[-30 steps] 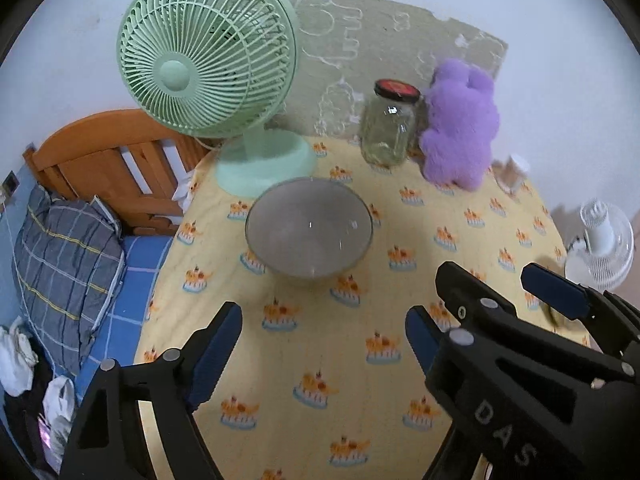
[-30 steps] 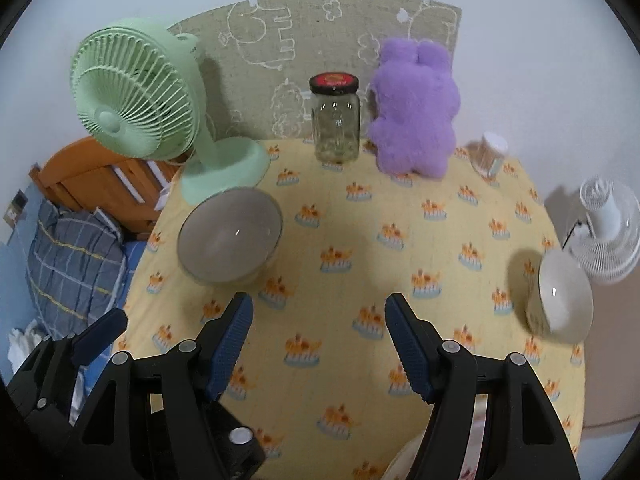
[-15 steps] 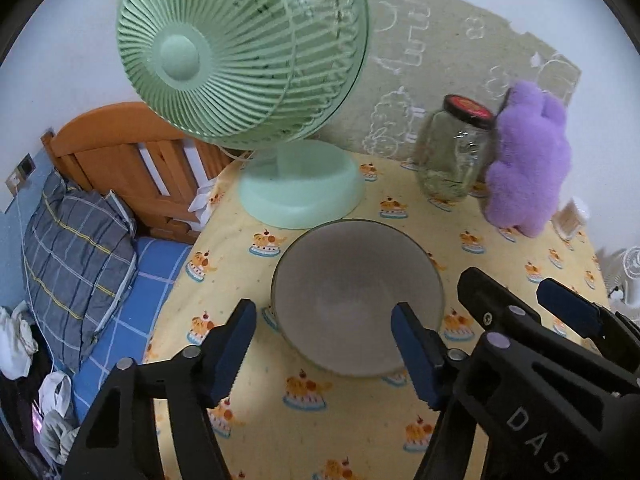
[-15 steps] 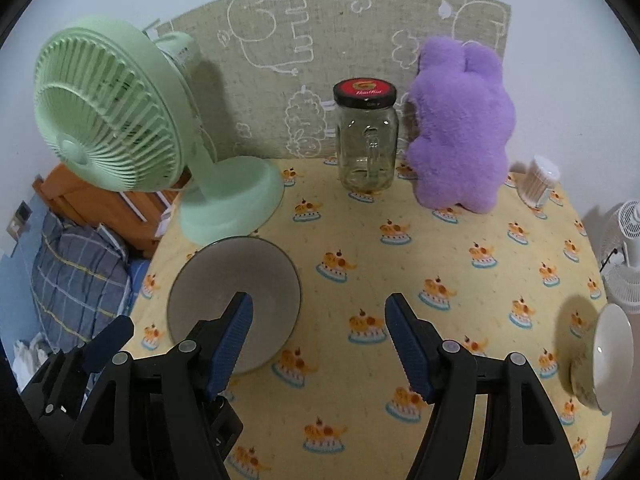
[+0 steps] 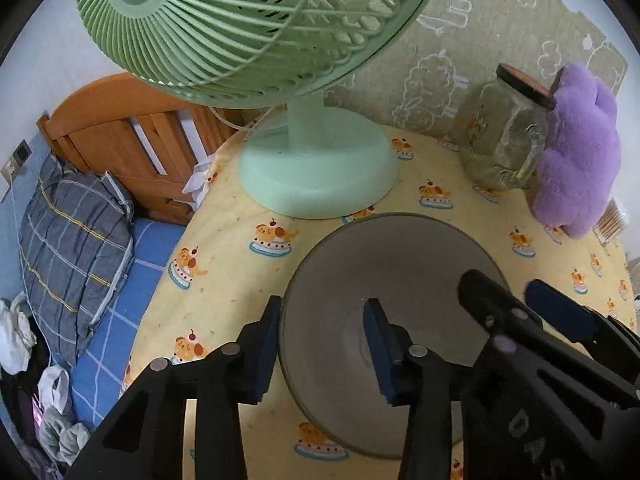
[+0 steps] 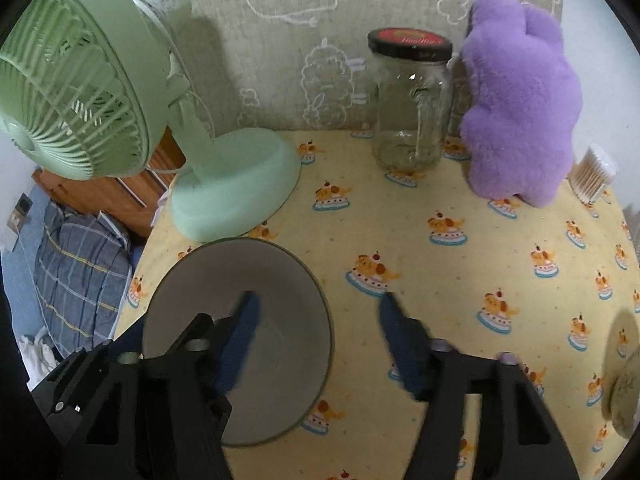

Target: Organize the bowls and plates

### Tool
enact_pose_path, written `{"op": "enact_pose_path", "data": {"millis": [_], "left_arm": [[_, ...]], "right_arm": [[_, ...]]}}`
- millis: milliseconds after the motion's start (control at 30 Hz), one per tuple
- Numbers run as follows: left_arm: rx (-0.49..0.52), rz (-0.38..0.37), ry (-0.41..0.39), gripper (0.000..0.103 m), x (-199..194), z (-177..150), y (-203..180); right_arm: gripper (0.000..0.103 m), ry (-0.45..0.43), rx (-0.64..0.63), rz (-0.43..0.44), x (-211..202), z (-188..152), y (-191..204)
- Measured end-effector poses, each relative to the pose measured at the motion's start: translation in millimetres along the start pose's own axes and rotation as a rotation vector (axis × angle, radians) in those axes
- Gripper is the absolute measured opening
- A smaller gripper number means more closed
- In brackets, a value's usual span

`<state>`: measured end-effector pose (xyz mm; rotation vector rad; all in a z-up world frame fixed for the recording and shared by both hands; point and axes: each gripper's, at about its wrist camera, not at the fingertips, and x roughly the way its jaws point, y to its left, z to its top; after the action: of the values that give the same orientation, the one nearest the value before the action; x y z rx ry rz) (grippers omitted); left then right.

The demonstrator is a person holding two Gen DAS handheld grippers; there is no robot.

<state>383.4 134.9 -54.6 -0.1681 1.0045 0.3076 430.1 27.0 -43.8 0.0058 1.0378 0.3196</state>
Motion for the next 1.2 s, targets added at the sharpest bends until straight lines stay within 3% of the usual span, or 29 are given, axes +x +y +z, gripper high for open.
{"op": "enact_pose_path", "data": {"millis": [200, 633, 1200], "left_arm": [[-0.004, 0.012, 0.006, 0.033, 4, 0, 2], [0.022, 0.003, 0.056, 0.033, -8, -15, -9], [0.117, -0.076, 0.104, 0.033, -46, -70, -37]], "right_arm": [[0.026, 0.031, -0.001, 0.014, 9, 0, 2], [0.026, 0.065, 0.010, 0.015, -7, -12, -6], [0.026, 0.105, 0.081, -0.070, -57, -72, -38]]}}
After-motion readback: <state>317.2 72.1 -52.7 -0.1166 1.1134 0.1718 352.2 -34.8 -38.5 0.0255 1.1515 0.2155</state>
